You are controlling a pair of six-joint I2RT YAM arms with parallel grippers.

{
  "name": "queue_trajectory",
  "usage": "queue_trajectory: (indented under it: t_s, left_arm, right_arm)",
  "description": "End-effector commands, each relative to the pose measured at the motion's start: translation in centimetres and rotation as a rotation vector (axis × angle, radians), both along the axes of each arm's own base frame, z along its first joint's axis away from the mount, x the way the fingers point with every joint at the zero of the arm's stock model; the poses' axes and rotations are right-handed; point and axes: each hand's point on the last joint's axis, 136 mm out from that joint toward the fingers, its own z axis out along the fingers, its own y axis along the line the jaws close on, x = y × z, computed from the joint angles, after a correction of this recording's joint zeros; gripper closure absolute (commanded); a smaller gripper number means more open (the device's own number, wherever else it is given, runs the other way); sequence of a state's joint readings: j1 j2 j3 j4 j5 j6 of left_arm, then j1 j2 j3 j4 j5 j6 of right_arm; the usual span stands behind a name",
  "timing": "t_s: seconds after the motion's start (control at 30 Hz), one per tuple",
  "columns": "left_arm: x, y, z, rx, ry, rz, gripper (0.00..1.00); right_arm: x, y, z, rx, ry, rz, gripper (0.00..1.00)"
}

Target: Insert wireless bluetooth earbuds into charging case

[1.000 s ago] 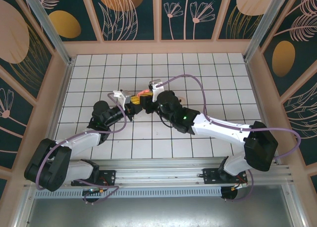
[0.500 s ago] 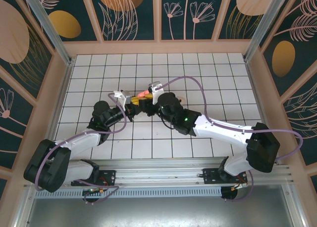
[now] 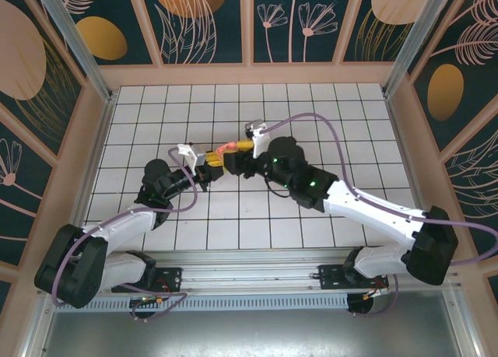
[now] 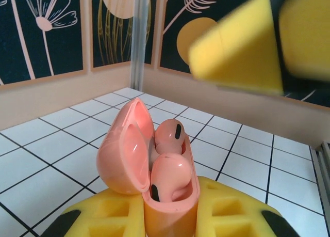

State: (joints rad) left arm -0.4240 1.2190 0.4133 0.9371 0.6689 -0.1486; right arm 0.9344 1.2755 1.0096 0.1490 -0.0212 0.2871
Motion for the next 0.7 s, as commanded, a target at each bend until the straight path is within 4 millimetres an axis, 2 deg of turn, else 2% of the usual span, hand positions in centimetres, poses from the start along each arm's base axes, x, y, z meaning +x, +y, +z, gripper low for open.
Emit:
queue_trajectory:
  t_s: [0.0, 0.1, 0.27, 0.67]
  left_arm:
    - [-1.1, -0.5, 2.0, -0.003, -0.089, -0.069, 0.85]
    - [-1.5, -0.7, 2.0, 0.003, -0.092, -0.092, 0.85]
    - [-1.7, -0.8, 1.9, 0.010, -0.091, -0.102, 0.84]
    - [-1.8, -0.8, 2.4, 0.009, -0.092, -0.109, 0.84]
  right_arm:
    - [-0.5, -1.0, 3.0, 0.095, 0.018, 0.093, 0.40]
    - [0.1, -1.6, 3.0, 0.117, 0.066, 0.137, 0.38]
    - [0.8, -1.3, 2.3, 0.116, 0.140, 0.205, 0.37]
    - [1.5, 0.9, 0.0, 0.110, 0.260, 0.307, 0.38]
